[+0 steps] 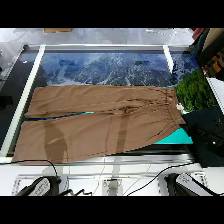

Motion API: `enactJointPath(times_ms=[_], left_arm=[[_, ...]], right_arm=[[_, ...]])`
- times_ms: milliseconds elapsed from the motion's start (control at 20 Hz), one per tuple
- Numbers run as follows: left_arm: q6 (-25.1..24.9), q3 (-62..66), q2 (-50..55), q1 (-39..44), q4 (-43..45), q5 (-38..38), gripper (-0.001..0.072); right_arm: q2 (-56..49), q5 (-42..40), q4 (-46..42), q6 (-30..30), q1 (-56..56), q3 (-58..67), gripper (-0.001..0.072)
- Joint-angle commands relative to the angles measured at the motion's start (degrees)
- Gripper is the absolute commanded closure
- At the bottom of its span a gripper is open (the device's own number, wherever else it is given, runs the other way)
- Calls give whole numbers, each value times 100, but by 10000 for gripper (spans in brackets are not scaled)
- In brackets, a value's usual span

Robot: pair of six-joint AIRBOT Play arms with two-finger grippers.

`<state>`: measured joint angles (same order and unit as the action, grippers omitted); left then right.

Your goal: Fold the clothes and pants, and hang the long-sleeved shirts on hangers.

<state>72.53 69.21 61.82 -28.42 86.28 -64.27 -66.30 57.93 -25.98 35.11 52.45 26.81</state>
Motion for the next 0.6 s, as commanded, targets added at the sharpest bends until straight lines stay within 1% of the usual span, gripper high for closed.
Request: enactJointPath(times_ms=[0,100,250,300,350,400,550], left_arm=[[177,-577,-7,-501,11,-1102,695],[588,-955,-15,-879,24,-1508,695],[1244,-1458,-15,-1478,24,-1766,685],[1272,-1585,-15,-1668,26,-1810,610],[1279,-1687,-15,-1843,28,-1827,419],[1283,-1766,-15,-2006,37,-1847,301],[1266,-2009,-15,-2524,118,-1908,299]], right_arm=[[122,-258,66,55,0,4,675],[125,-372,70,59,0,4,675],[125,-354,70,59,0,4,675],[125,-354,70,59,0,4,675],[125,-354,70,59,0,4,675],[125,-352,68,59,0,4,675],[125,-348,68,59,0,4,675]])
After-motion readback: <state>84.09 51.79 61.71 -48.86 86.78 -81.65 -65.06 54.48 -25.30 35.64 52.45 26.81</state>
